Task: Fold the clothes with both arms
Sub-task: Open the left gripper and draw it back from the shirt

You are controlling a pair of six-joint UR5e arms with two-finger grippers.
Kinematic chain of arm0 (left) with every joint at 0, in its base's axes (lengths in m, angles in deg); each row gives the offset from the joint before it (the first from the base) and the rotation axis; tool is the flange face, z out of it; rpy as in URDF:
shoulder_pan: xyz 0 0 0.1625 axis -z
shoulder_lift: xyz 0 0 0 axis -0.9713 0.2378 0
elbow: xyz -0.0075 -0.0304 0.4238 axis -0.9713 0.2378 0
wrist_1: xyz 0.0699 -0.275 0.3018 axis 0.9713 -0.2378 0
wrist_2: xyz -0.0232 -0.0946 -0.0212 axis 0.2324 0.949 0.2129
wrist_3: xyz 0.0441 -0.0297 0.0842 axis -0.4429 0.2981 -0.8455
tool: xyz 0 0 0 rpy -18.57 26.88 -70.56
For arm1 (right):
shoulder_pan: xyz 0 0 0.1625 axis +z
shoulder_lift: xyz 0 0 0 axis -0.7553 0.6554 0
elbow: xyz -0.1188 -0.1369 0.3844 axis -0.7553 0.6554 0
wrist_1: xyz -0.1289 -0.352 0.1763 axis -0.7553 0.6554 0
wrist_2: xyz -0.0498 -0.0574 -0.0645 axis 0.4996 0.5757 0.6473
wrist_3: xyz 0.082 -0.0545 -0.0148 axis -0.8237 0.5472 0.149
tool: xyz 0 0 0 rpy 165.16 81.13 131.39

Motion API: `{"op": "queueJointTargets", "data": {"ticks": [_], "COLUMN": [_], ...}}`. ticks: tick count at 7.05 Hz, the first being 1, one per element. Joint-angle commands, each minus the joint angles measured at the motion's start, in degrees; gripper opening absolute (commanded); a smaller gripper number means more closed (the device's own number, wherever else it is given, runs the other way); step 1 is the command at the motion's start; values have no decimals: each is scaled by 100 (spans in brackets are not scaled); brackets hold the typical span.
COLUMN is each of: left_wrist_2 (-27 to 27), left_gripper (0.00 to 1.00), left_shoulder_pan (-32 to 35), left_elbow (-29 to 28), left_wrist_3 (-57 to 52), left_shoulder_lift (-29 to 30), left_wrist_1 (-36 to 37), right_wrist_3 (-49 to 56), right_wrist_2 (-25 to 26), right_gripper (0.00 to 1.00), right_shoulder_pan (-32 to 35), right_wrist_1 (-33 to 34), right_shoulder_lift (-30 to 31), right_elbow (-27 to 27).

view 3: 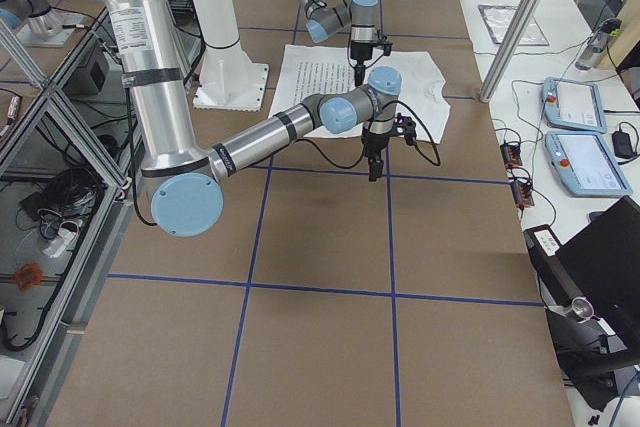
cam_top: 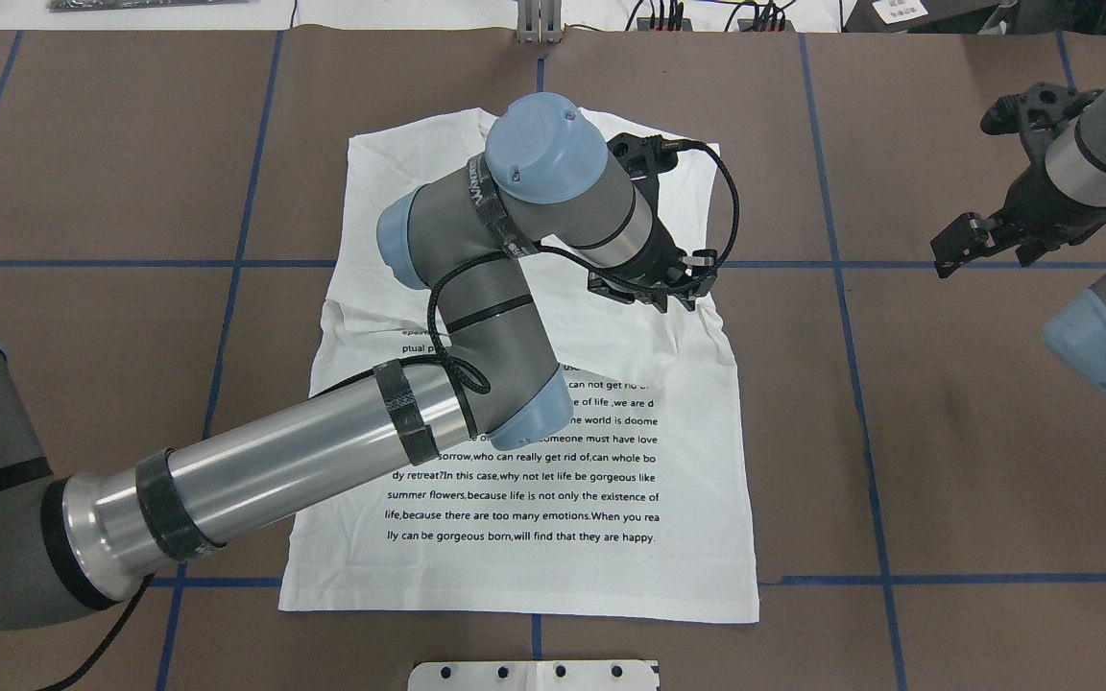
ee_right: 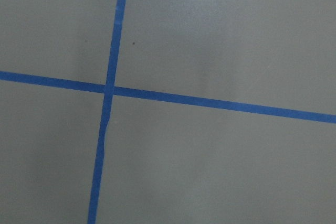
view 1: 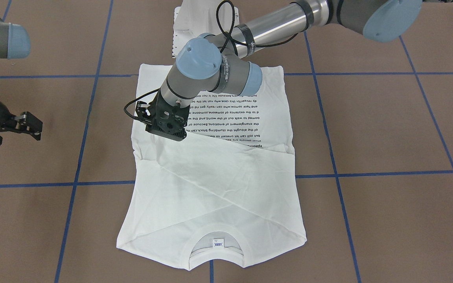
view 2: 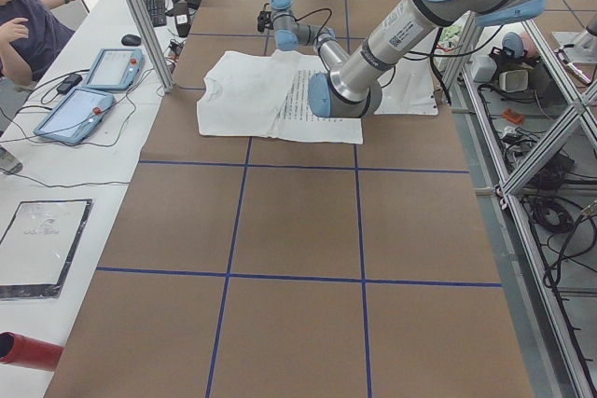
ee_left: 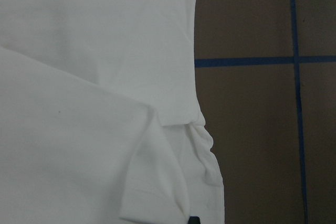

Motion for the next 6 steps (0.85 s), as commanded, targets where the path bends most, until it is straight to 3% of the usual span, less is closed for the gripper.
{"op": "queueJointTargets", "data": {"ticks": [1, 4, 6], "left_wrist_2": [-48, -109, -355], "left_gripper": [100, 100, 100], "left_shoulder_pan": [0, 52, 157], "left_elbow": [17, 148, 1170], "left_wrist_3": [33, 15, -2], "left_shoulder_lift": [-5, -311, -1133], "left_wrist_1": [-196, -38, 462], "right_wrist_3": [0, -655, -1882], "right_wrist_2": [-97, -186, -142], "right_gripper": [100, 100, 100], "right_shoulder_pan": [0, -78, -455], "right_wrist_1": [-24, -481, -1007], "right_shoulder_lift": [-22, -13, 39], "right_elbow": [-2, -98, -335]}}
